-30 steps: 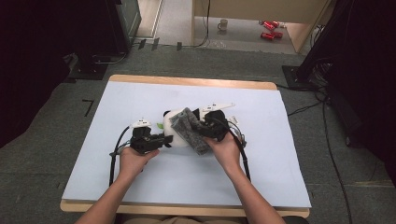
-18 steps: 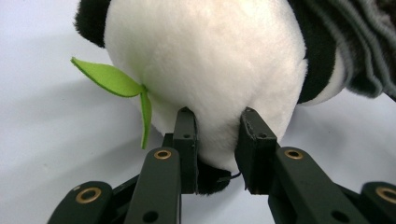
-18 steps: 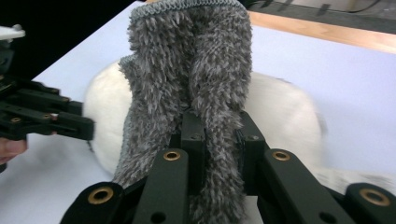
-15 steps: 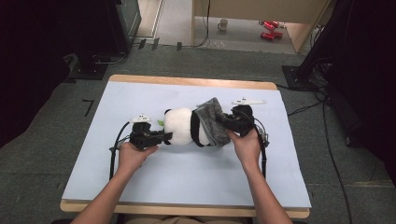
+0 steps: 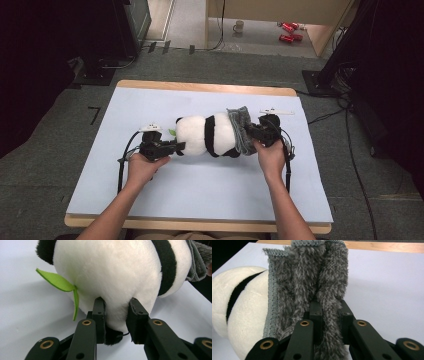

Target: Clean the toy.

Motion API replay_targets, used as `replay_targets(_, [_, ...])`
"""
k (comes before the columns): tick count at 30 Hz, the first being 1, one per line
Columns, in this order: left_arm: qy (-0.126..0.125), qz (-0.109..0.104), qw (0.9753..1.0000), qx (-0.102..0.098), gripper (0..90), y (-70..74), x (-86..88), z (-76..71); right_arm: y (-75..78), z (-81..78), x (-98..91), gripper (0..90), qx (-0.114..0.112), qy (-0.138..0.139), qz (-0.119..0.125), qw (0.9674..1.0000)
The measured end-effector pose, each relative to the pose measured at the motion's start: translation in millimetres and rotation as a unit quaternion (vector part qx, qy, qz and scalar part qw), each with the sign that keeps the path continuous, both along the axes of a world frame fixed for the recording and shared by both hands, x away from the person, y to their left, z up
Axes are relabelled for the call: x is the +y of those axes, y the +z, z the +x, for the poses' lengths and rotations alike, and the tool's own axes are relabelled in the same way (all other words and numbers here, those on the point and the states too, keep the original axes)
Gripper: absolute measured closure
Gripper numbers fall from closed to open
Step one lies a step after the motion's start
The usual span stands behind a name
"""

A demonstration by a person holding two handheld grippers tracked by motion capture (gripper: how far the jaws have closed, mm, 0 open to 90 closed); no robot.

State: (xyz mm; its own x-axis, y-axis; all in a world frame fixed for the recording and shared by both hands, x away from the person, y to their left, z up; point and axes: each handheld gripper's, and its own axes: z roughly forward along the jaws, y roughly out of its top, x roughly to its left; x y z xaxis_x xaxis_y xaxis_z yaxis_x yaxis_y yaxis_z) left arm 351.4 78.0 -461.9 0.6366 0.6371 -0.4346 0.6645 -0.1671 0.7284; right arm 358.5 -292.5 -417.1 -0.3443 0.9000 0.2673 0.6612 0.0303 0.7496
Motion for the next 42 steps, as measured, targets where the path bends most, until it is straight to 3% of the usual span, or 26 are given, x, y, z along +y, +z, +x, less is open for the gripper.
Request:
replay_targets(6, [0.001,0.001,1.0000,0.002,70.7,-0.4,-0.3,0.3,-8.2,2.1,-2.2,79.2,0.017,-0.007,-0.026,0.9995])
replay_targets(11, [0.002,0.009,0.9999,0.005,70.5,-1.1,0.2,0.8,-27.8,6.1,1.0,79.3,0.071,-0.004,-0.055,0.9960])
replay_targets(15, [0.000,0.010,0.9999,0.007,70.5,-0.8,0.4,1.4,-34.9,7.1,3.7,79.2,0.091,-0.002,-0.054,0.9944])
replay_targets(18, [-0.001,0.009,0.9999,0.007,70.4,-0.6,0.3,2.2,-33.6,6.7,-3.8,79.0,0.094,-0.007,-0.049,0.9944])
replay_targets(24, [-0.001,0.009,0.9999,0.008,70.4,0.3,-0.6,2.6,-17.0,0.4,-26.9,79.0,0.067,-0.035,-0.025,0.9968])
replay_targets(29, [0.000,0.008,0.9999,0.007,70.3,0.0,-0.9,1.8,3.3,-5.7,-38.0,79.0,0.033,-0.043,-0.006,0.9985])
replay_targets(37, [0.001,0.009,1.0000,0.004,70.1,-0.8,-1.0,0.8,37.2,-13.1,-33.2,79.0,-0.009,-0.026,-0.001,0.9996])
replay_targets(42, [0.003,0.009,1.0000,0.001,69.9,-1.1,-1.3,-0.6,58.3,-16.2,-21.3,78.9,-0.025,0.002,0.007,0.9997])
